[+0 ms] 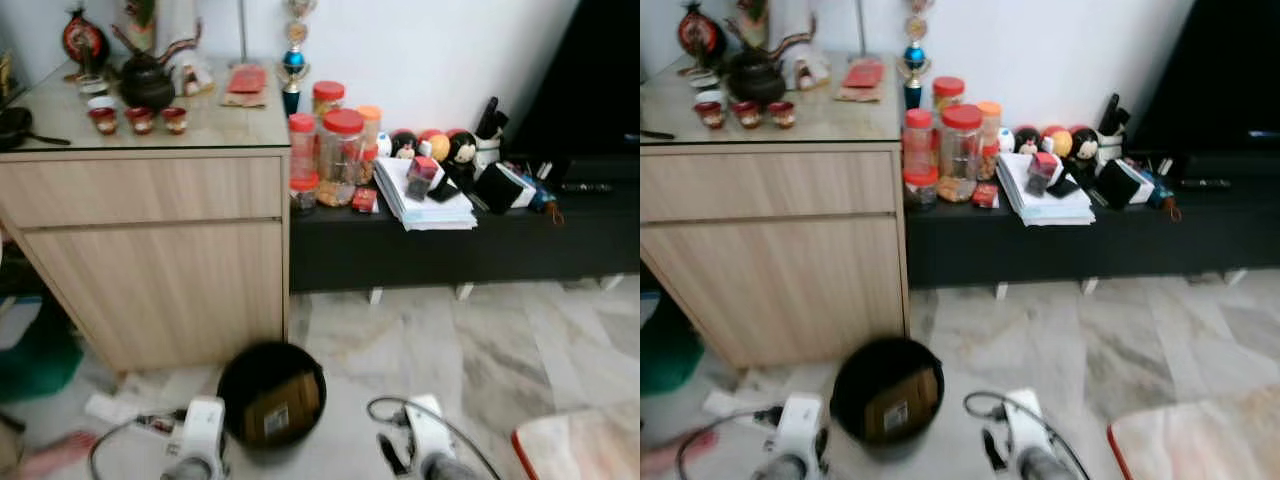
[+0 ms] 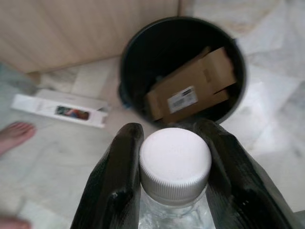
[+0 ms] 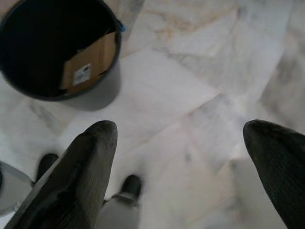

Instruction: Picking trash to rubbish bin

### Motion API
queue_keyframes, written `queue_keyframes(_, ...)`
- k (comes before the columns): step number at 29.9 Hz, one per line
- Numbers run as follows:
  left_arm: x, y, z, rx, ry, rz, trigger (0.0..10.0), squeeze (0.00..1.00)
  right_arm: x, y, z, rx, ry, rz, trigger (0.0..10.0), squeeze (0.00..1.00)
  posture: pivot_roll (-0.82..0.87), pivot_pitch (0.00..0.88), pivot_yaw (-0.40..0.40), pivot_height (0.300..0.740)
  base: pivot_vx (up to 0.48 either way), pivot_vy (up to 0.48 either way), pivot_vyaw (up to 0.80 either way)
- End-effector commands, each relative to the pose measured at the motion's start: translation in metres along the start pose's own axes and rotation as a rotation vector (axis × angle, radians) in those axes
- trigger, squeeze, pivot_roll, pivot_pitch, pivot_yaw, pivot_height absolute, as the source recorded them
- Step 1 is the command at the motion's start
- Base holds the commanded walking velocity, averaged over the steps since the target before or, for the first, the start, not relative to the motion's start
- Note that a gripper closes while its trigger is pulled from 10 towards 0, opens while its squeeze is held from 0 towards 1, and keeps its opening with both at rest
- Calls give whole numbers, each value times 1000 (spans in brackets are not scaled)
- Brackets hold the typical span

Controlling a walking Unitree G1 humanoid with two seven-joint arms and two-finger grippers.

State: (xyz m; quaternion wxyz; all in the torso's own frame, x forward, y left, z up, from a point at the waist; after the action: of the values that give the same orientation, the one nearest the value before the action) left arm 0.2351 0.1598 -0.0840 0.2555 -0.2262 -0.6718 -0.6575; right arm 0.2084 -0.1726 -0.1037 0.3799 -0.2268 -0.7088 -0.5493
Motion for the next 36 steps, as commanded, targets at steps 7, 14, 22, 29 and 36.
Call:
queue_keyframes(7, -1, 4, 19, 2, 55, -6, 10000, 0, -4, 20, 6, -21, 6, -56, 10000, 0, 76, 0, -102, 740, 315, 0, 114)
queue_keyframes(14, -2, 11, 22, 9, 66, -26, 10000, 0, -5, 23, 5, -30, 1, -65, 10000, 0, 78, 0, -104, 740, 314, 0, 0)
queue_keyframes(22, -7, 27, 15, 7, 36, -67, 10000, 0, -8, 49, 12, -37, 29, -143, 10000, 0, 72, 0, -102, 740, 236, 0, 0)
queue_keyframes(29, -12, 67, 0, -7, -6, -222, 10000, 0, -10, 82, 24, -11, 94, -238, 10000, 0, 71, 0, -106, 740, 0, 0, 0)
queue_keyframes(36, -13, 119, -15, -12, -41, -410, 10000, 0, -9, 118, 41, 4, 202, -336, 10000, 0, 59, 0, -113, 740, 0, 0, 0)
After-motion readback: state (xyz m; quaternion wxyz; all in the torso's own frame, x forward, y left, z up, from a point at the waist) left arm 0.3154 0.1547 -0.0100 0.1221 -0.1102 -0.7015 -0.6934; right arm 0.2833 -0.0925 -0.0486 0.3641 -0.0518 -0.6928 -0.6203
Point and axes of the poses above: a point about 5 cm out from each wrist's last joint towards the gripper, its own x axis pointing back from the gripper into the wrist, its own y axis along the axis of the wrist's last joint, z = x × y, the point moved 3 cm from there along -x, pointing out of the wrist towards the gripper, and after that the axes turned 9 degrees about x, right-handed, at the moved point
